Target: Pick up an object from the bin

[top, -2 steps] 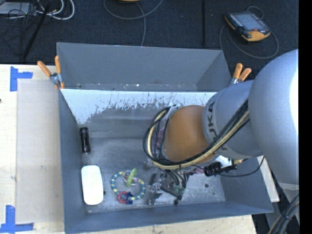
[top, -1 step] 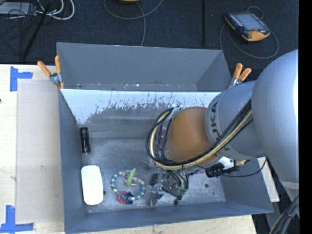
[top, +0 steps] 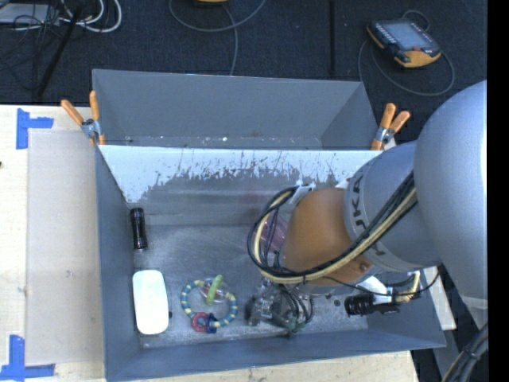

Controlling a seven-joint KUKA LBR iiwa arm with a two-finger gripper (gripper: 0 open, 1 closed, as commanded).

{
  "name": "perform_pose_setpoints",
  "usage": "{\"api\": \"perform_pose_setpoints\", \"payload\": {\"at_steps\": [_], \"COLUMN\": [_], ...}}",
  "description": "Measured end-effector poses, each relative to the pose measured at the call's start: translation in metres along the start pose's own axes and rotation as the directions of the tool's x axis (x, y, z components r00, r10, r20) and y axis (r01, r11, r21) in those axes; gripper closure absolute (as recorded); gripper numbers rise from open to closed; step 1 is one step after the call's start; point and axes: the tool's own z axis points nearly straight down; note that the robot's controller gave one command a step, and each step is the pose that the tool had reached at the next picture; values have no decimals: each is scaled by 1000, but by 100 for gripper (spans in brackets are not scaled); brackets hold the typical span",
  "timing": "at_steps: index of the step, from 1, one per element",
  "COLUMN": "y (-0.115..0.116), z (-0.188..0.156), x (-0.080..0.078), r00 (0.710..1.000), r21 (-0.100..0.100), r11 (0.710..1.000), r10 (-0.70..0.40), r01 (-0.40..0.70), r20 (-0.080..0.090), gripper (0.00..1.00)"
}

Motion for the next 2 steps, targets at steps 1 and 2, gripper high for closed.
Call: {"api": "perform_pose_setpoints", "payload": {"at_steps": [1, 2], "y": [0, -7], "z": [0, -36], "x": [0, 1], "r00": [1000, 1000], "r21": [0, 5], "r11": [1000, 1000], "r10": [0, -2], "r01": [0, 2], "r20": [0, -11], "gripper": [100, 100]}}
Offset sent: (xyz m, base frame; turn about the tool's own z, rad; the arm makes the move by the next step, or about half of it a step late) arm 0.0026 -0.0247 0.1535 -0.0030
